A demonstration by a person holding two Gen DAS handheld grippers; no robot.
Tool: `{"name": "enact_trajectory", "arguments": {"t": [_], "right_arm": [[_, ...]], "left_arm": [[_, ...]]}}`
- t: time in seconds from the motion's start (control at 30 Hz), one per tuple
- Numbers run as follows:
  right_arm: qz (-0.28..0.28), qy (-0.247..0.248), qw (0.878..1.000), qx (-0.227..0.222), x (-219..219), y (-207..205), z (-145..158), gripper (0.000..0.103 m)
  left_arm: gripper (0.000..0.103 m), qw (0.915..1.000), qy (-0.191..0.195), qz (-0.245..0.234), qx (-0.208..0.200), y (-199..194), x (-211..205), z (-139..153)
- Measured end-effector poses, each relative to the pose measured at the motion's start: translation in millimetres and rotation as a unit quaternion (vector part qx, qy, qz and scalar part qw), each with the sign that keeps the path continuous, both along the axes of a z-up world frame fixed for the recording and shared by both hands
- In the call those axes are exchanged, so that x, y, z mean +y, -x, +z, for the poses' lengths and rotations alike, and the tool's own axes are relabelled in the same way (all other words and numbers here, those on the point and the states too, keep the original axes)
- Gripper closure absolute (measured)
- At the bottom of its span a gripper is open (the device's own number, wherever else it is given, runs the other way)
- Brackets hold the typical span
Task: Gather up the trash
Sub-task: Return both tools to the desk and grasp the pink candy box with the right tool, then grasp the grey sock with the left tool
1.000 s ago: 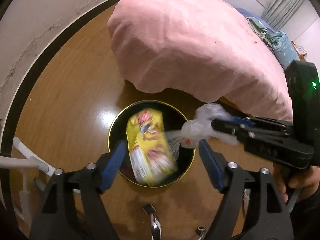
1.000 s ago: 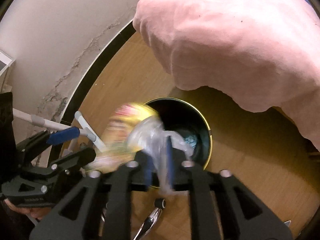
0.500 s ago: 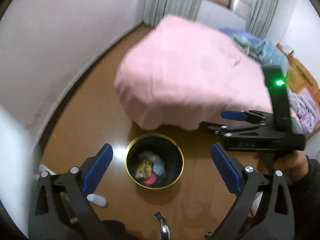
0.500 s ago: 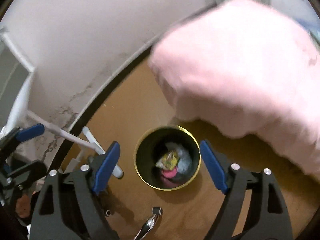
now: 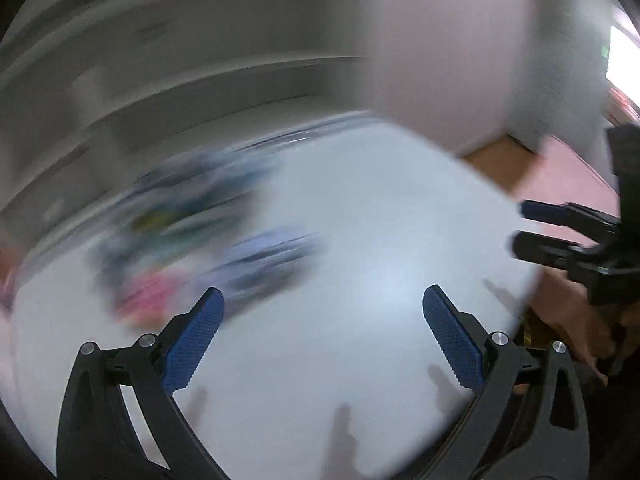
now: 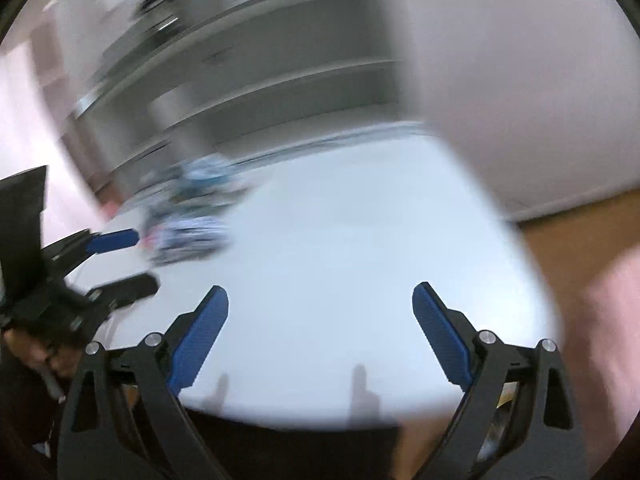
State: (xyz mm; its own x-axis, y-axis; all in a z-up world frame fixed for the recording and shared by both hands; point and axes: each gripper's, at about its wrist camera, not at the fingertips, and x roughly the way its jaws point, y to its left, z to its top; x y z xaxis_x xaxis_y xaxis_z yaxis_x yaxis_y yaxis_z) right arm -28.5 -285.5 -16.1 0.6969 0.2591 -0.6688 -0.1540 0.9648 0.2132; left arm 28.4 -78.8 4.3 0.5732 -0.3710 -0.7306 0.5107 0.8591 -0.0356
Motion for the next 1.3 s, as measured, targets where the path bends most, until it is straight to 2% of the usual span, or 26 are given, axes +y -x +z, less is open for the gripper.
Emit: {"name": "enact_trajectory", "arguments": {"t": [0.1,0.13,0.27,0.4,0.43,0.57,0.67,0.7,0.73,0.77,0.8,0.9,0.97,1.1,1.23,1.3], "right_arm": [[0.055,0.012,0.998,0.007,58.4,-35.3,-1.5,0.013],[0.076,0.008,0.997,0.007,77.9,-45.3,-0.1,0.013],[0.133,0.020,0.991,0.009,137.6,-80.2,0.0,0.013],[0.193,0.058,0.979,0.017,193.2,-103.6,-2.4,0.013],[0.217,0.069,0.973,0.027,209.8,-113.7,-6.4,0.013],[0.259,0.114,0.956,0.073,244.9,-142.3,-24.7,0.016],[0.267,0.143,0.948,0.096,262.2,-163.3,-37.0,0.017],[0.273,0.150,0.945,0.101,267.1,-166.6,-41.1,0.020],[0.275,0.156,0.943,0.102,270.2,-168.6,-43.5,0.024],[0.274,0.166,0.942,0.101,271.9,-168.6,-46.0,0.041],[0.269,0.171,0.943,0.094,271.9,-167.4,-45.3,0.044],[0.266,0.171,0.947,0.059,266.8,-155.1,-33.1,0.044],[0.252,0.158,0.954,0.036,251.5,-142.5,-17.1,0.044],[0.217,0.125,0.968,0.015,212.2,-117.6,6.5,0.044],[0.188,0.100,0.977,0.011,166.9,-94.4,17.8,0.044],[0.173,0.095,0.980,0.011,145.7,-79.5,19.0,0.044]], "left_arm": [[0.007,0.9966,0.003,0.080,0.018,-14.5,75.4,-13.4],[0.007,0.9930,0.011,0.114,0.029,-19.5,103.4,-19.4],[0.007,0.9819,0.049,0.171,0.065,-32.6,158.4,-32.1],[0.007,0.9741,0.079,0.196,0.079,-47.3,194.6,-27.9],[0.007,0.9735,0.081,0.199,0.079,-53.8,198.4,-27.8],[0.007,0.9765,0.065,0.191,0.076,-69.0,205.6,-28.9],[0.007,0.9782,0.054,0.185,0.077,-77.5,203.9,-28.8],[0.007,0.9785,0.055,0.183,0.077,-82.4,203.6,-28.8],[0.007,0.9789,0.054,0.182,0.075,-85.6,203.3,-28.1],[0.007,0.9794,0.052,0.182,0.072,-88.1,202.0,-27.8],[0.007,0.9799,0.048,0.181,0.068,-90.3,200.4,-27.0],[0.007,0.9823,0.033,0.177,0.053,-98.1,193.7,-24.4],[0.007,0.9844,0.030,0.167,0.048,-103.7,186.5,-23.4],[0.007,0.9875,0.022,0.146,0.056,-119.7,161.1,-29.9],[0.007,0.9883,0.013,0.137,0.067,-132.8,133.3,-42.4],[0.017,0.9868,0.010,0.145,0.072,-138.1,126.4,-48.2]]}}
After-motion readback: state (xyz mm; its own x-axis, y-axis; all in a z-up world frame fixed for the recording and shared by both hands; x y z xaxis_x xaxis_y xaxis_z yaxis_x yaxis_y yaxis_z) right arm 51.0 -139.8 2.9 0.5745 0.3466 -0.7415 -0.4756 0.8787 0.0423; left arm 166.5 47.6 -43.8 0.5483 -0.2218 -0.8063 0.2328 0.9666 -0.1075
